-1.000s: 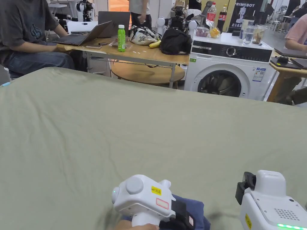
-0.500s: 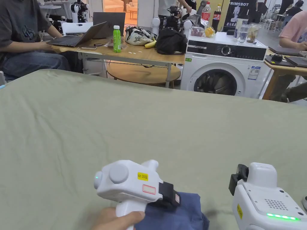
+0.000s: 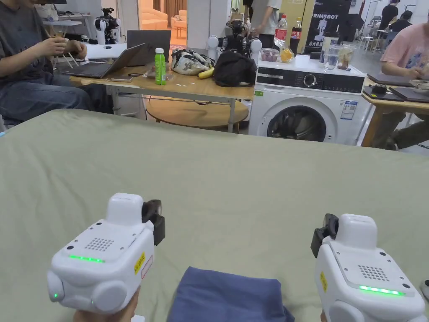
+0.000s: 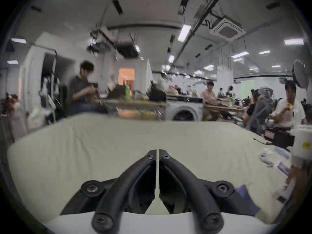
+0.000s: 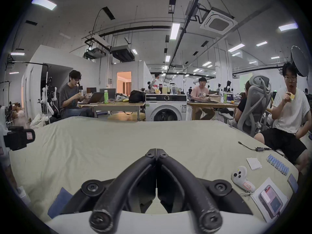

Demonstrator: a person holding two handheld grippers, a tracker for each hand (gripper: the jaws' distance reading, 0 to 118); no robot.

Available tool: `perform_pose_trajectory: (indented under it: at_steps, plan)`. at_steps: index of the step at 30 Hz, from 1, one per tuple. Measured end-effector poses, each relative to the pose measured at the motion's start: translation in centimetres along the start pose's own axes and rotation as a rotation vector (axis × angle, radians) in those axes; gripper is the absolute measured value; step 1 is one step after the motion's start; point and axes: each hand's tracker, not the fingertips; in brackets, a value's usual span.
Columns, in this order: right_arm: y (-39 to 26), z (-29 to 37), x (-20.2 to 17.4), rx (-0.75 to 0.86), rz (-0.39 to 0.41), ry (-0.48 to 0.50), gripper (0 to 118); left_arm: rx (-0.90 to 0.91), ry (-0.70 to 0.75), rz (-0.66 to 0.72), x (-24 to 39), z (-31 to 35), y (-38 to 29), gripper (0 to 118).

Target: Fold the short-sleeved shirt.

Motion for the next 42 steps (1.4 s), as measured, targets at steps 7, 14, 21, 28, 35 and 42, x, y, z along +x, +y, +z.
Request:
perform_pose_trajectory:
  at_steps: [7,14,21,28,35,42]
  plan:
    - [0.2,0.8,-1.1,0.003,0.022,0.01,0,0.083,0.114,-0.052,-0.5,1.4,-0.2,0]
    - [-3.7,4.7,-3.4,-0.2,0.088,0.177,0,0.008,0.071,-0.007,-2.1,1.0,-0.5,0]
    - [-8.7,4.2,-5.3,-0.432,0.096,0.237,0,-0.067,0.017,0.053,-3.3,1.5,-1.3,0]
    - [-10.5,2.1,-4.7,-0.524,0.061,0.157,0,-0.317,-0.147,0.174,-5.3,1.0,-2.9,0]
    - [-10.2,1.2,-4.5,-0.59,0.053,0.159,0,-0.609,-0.414,0.407,-7.6,-1.5,-5.1,69]
    - [-10.1,1.0,-4.3,-0.607,0.048,0.175,0,-0.782,-0.651,0.631,-8.5,-4.4,-8.6,69]
